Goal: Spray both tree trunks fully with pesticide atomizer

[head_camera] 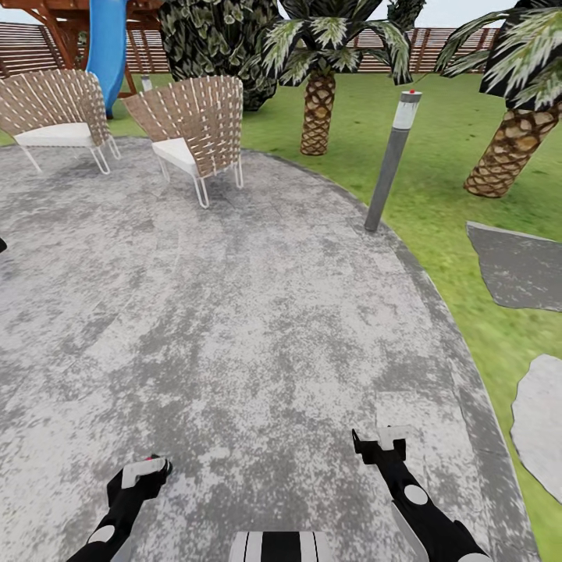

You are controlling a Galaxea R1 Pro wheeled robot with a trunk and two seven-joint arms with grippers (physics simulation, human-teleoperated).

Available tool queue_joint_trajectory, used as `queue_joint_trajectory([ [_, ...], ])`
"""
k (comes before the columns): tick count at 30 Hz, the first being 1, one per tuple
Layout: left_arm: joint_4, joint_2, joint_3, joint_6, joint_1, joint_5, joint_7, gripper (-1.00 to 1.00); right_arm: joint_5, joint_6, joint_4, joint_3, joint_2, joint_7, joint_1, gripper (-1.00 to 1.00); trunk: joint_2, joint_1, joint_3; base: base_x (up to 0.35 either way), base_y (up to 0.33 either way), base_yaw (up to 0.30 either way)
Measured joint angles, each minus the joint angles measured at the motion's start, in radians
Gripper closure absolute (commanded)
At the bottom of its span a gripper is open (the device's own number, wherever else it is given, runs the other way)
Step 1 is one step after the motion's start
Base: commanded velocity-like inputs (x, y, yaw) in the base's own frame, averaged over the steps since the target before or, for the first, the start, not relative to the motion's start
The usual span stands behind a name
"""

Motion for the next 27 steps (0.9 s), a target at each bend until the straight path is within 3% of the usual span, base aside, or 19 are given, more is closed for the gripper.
queue_joint_trajectory([
  [7,-0.001,0.001,0.000,-0.001,0.000,0.000,-0.001,-1.00,0.000,0.000,0.000,0.000,0.000,0.000,0.000,-1.00,0.000,0.000,0.000,0.000,-0.003,0.000],
  [27,0.000,-0.001,-0.001,-0.005,0.000,0.000,-0.001,-1.00,0.000,0.000,0.000,0.000,0.000,0.000,0.000,-1.00,-0.005,0.009,-0.097,0.000,0.000,0.000],
])
